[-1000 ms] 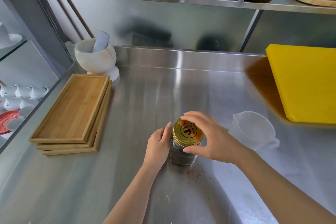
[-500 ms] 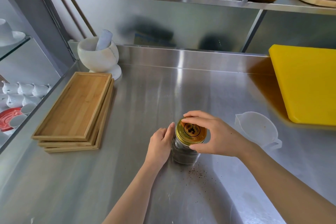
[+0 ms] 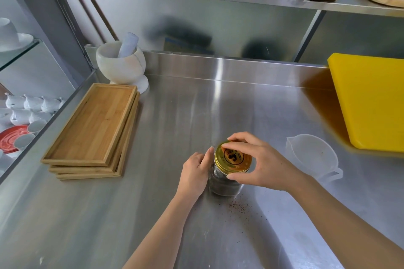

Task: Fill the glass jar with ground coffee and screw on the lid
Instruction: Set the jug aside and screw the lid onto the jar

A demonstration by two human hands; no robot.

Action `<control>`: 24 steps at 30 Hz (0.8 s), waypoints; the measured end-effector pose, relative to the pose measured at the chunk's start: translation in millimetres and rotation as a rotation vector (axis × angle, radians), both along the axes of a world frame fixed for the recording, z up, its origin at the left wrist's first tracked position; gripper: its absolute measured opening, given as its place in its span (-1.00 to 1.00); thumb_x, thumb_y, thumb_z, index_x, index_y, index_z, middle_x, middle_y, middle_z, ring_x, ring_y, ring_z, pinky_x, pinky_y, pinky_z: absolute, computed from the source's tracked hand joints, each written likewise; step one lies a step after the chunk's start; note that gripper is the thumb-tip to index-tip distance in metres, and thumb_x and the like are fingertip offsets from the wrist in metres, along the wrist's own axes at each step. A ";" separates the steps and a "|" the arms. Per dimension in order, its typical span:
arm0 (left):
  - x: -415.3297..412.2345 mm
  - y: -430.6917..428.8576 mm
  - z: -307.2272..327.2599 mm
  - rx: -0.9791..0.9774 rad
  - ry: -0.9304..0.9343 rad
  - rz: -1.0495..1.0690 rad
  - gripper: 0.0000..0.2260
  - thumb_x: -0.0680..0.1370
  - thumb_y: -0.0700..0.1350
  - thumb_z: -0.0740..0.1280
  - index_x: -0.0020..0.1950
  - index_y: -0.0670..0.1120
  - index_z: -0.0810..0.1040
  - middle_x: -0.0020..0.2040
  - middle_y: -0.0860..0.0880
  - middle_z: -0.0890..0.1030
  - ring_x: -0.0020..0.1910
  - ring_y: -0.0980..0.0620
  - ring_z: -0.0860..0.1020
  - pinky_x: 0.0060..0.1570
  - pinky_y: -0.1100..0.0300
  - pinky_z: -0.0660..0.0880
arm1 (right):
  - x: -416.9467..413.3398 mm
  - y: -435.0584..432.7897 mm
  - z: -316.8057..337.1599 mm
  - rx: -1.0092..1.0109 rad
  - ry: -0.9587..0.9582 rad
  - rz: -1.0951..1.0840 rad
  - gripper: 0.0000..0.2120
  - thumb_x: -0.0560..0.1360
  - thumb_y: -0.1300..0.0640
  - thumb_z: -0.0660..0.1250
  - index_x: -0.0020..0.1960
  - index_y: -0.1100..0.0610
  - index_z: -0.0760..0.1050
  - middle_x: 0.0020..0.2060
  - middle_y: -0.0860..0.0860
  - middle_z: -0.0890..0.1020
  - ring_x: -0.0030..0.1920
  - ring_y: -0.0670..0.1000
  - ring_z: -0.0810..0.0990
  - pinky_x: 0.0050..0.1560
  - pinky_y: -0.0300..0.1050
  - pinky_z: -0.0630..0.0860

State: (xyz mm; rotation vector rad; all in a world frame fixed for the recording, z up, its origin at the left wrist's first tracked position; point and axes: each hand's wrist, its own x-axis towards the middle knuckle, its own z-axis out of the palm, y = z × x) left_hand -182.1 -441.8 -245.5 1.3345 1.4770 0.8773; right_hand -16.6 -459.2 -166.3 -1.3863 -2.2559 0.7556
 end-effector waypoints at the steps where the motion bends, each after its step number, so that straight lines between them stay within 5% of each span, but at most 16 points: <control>1: 0.0 0.2 -0.6 0.001 0.004 -0.003 -0.55 0.57 0.11 0.16 -0.44 -0.11 0.27 -0.37 0.01 0.34 -0.38 0.05 0.30 -0.32 0.12 0.24 | 0.3 0.0 -0.4 -0.002 0.008 -0.011 -0.45 0.29 -0.10 0.42 0.25 -0.05 0.43 0.11 -0.32 0.30 0.18 -0.34 0.26 0.06 -0.57 0.30; 7: 0.6 0.6 -1.4 0.006 0.002 -0.016 -0.54 0.57 0.10 0.16 -0.44 -0.13 0.26 -0.37 0.00 0.35 -0.37 0.04 0.31 -0.28 0.10 0.25 | -7.6 -4.6 -8.3 0.113 -0.101 -0.148 -0.29 0.20 -0.35 0.36 0.25 -0.03 0.35 0.06 -0.14 0.33 0.05 -0.21 0.28 0.05 -0.44 0.28; 10: 0.4 1.3 -0.9 0.013 0.004 -0.015 -0.55 0.57 0.09 0.16 -0.44 -0.13 0.27 -0.37 -0.01 0.35 -0.38 0.04 0.30 -0.28 0.09 0.25 | -9.1 -6.3 -12.6 0.081 -0.151 -0.131 -0.15 0.18 -0.44 0.31 0.36 -0.13 0.18 0.29 -0.07 0.24 0.21 -0.20 0.13 0.28 -0.15 0.22; 13: 0.0 0.5 -1.7 0.031 0.023 -0.023 -0.55 0.58 0.10 0.15 -0.43 -0.15 0.29 -0.35 -0.02 0.37 -0.37 0.04 0.32 -0.29 0.12 0.26 | -1.9 -7.0 -11.8 -0.074 -0.095 -0.003 -0.18 0.25 -0.32 0.36 0.36 -0.36 -0.04 0.43 -0.26 0.00 0.36 -0.26 -0.01 0.37 -0.13 0.02; 18: 0.4 -1.1 0.6 0.035 0.021 -0.022 -0.54 0.58 0.09 0.14 -0.47 -0.08 0.26 -0.35 -0.01 0.37 -0.37 0.06 0.32 -0.32 0.16 0.25 | 3.8 -7.7 -8.9 -0.102 0.058 -0.079 -0.37 0.35 -0.02 0.43 0.19 -0.42 0.12 0.14 -0.51 0.24 0.20 -0.46 0.22 0.32 -0.14 0.34; 24: 1.0 -1.4 0.3 0.014 0.011 -0.019 -0.55 0.58 0.11 0.14 -0.40 -0.17 0.34 -0.32 -0.04 0.40 -0.35 0.03 0.36 -0.28 0.13 0.29 | -24.9 -22.4 -28.4 0.191 0.071 -0.435 -0.26 0.19 -0.38 0.33 0.25 -0.05 0.30 0.06 -0.13 0.38 0.14 -0.03 0.40 0.11 0.07 0.47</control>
